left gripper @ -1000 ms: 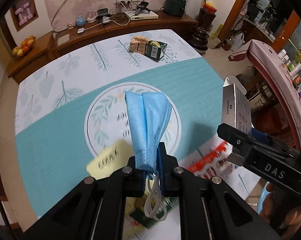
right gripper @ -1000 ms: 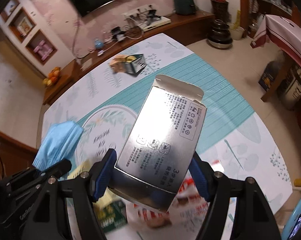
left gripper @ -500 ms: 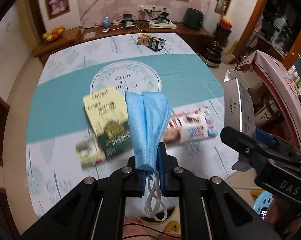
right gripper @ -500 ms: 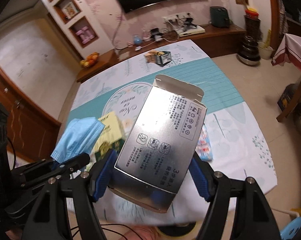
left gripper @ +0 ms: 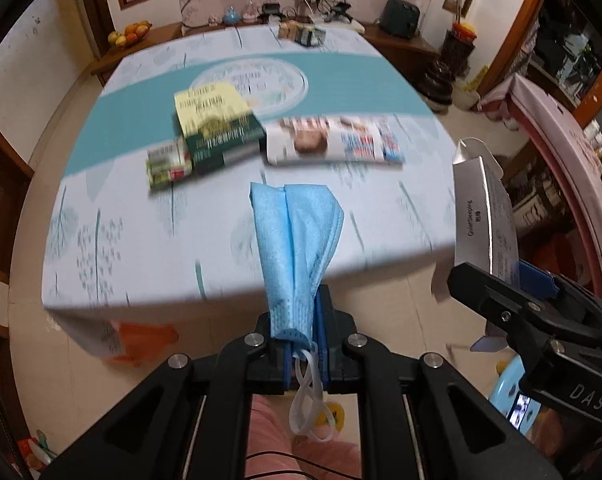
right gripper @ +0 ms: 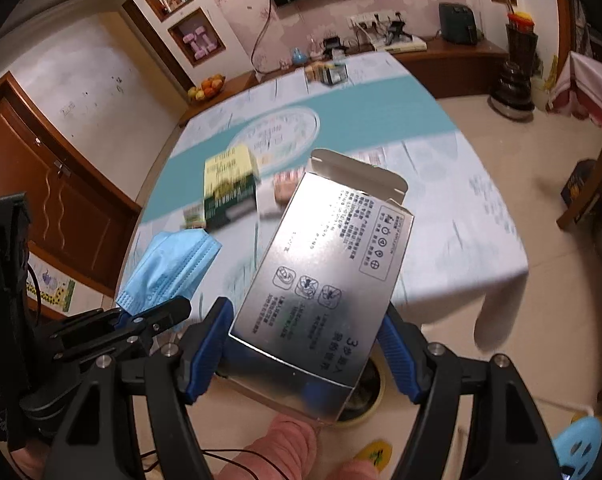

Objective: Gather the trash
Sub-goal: 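Lift the mask and silver box and carry both down over the black bin, then open both tools over the black bin to drop mask and box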

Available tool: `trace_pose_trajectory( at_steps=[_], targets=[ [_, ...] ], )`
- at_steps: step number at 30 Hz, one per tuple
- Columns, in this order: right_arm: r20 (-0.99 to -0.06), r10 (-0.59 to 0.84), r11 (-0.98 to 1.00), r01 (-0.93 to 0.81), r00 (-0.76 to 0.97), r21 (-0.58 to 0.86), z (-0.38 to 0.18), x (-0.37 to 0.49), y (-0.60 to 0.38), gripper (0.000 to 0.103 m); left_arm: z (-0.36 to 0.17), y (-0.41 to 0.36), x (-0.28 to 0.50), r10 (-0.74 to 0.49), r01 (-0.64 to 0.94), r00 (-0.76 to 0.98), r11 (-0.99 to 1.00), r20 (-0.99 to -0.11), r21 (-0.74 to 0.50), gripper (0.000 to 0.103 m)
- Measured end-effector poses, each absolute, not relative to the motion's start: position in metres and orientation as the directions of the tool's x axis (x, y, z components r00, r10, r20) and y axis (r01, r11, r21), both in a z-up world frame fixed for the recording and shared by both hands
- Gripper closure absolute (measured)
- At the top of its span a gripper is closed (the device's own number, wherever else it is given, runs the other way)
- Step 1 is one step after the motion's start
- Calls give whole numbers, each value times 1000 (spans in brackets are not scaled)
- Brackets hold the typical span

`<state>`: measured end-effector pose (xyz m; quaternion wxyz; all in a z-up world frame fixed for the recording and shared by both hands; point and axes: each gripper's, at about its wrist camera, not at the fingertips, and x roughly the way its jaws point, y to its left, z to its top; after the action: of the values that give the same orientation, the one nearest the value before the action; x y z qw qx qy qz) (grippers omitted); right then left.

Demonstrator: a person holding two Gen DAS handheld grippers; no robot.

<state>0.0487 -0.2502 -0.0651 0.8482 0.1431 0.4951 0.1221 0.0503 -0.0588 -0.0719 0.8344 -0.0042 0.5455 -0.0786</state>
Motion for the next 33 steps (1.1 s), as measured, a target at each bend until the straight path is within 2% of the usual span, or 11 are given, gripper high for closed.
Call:
trace_pose_trajectory(
  at_steps=[7,12,28,31,33],
  targets=[
    [-841,362,920,-9,403,392,-104,6,-249,31,-119,-57,10,-134,153,309,984,-941,-90,95],
    [-870,356,922,24,342,387,-148,-14,-242,31,-175,-52,-7,-133,161,232,982,-964,-97,95],
    [-924,351,924,106,148,368,-368,-13,-227,31,-382,-58,19,-150,204,131,971,-980,-121,94],
    [-931,341,928,113,130,355,-403,-8,-225,31,-419,-67,29,-139,223,112,968,-984,-111,88],
    [-934,336,931,111,120,349,-421,-4,-222,31,-438,-73,34,-137,226,99,968,-986,-112,80]
  ],
)
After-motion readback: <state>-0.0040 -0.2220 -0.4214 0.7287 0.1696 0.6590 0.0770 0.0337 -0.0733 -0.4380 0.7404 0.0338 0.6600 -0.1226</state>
